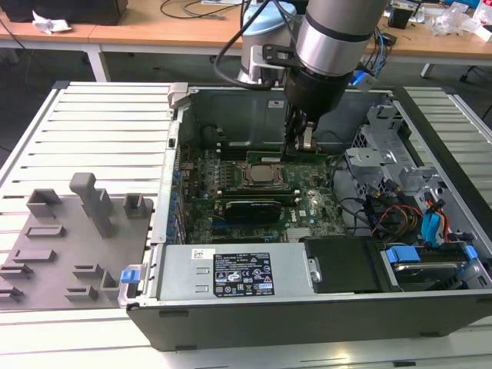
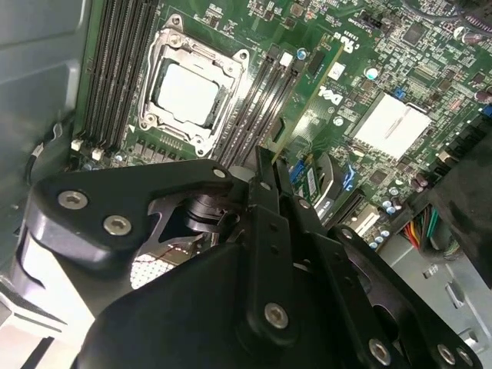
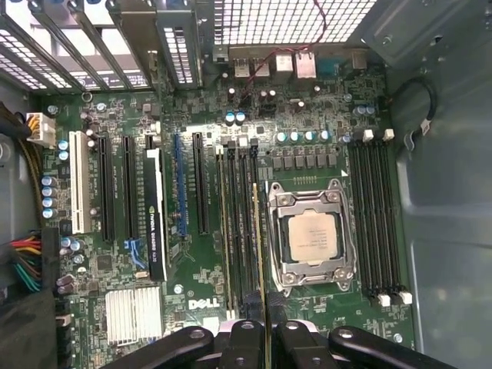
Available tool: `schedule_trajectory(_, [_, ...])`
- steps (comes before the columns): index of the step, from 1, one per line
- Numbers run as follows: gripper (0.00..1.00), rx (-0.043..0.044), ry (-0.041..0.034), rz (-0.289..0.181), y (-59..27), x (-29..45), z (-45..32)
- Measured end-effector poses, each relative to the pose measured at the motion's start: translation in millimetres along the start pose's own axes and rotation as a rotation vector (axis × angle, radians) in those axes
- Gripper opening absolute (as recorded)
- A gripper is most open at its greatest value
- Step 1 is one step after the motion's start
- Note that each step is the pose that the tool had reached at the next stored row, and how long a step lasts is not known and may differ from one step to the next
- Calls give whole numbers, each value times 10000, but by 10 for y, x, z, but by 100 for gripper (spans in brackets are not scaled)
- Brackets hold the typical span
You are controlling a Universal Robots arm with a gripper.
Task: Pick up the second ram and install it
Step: 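Insert the second ram into the second slot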
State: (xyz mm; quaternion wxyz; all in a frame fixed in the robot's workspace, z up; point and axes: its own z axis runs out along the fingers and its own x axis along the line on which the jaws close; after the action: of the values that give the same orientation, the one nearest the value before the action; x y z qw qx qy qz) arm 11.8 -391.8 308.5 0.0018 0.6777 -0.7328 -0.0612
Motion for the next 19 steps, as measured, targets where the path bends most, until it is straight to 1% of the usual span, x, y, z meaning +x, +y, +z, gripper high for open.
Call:
schedule_trajectory(6, [14, 0, 0, 0, -3, 3, 35])
schedule_trajectory(18, [14, -1, 0, 0, -14, 13, 155])
schedule_trajectory(19, [14, 0, 0, 0, -20, 17, 212])
